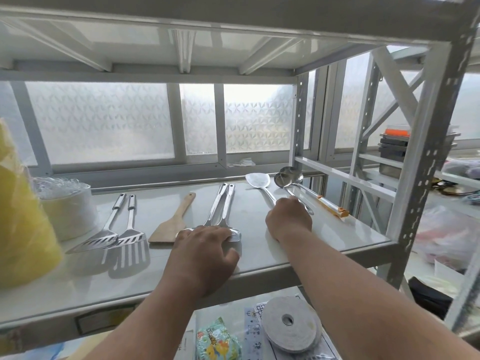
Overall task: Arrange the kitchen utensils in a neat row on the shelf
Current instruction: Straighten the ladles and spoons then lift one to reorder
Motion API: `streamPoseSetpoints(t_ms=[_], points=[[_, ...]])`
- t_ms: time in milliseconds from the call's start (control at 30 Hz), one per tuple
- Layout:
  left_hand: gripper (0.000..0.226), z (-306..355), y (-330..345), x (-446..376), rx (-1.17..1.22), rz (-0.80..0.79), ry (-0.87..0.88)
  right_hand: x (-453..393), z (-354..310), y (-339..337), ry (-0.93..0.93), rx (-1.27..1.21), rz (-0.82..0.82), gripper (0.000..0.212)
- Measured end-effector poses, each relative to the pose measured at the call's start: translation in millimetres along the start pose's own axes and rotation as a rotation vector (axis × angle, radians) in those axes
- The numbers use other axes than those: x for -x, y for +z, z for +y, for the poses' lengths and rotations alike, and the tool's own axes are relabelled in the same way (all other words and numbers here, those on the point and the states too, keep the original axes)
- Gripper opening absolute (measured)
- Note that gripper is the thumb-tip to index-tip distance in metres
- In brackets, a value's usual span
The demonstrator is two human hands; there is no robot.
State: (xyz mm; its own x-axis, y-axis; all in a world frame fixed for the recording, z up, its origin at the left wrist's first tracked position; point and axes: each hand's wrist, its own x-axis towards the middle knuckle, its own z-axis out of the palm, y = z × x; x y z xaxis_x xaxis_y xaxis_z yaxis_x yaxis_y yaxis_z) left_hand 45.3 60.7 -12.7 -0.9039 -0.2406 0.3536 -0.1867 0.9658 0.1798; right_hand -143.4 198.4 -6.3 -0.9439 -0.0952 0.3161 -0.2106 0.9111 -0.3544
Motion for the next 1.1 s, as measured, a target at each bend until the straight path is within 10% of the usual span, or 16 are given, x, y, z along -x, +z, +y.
streamPoseSetpoints(t_ms=[667, 967, 1100], points=[[0.046, 3.5, -4.8, 2.6, -0.016, -0.005, -0.017, 1.1, 0.1, -3.8, 0.042, -0.007, -0.008, 0.040], [0.060, -2.3, -0.3, -2.5, 0.056, -0.030, -0.127, 28.3, 3.6, -17.8, 0.015, -0.135, 0.038, 0.073], [0.029, -0.9, -4.5, 0.4, 0.051, -0.059, -0.198, 66.3, 13.8, -26.1, -0.131, -0.160, 0.015, 0.080]])
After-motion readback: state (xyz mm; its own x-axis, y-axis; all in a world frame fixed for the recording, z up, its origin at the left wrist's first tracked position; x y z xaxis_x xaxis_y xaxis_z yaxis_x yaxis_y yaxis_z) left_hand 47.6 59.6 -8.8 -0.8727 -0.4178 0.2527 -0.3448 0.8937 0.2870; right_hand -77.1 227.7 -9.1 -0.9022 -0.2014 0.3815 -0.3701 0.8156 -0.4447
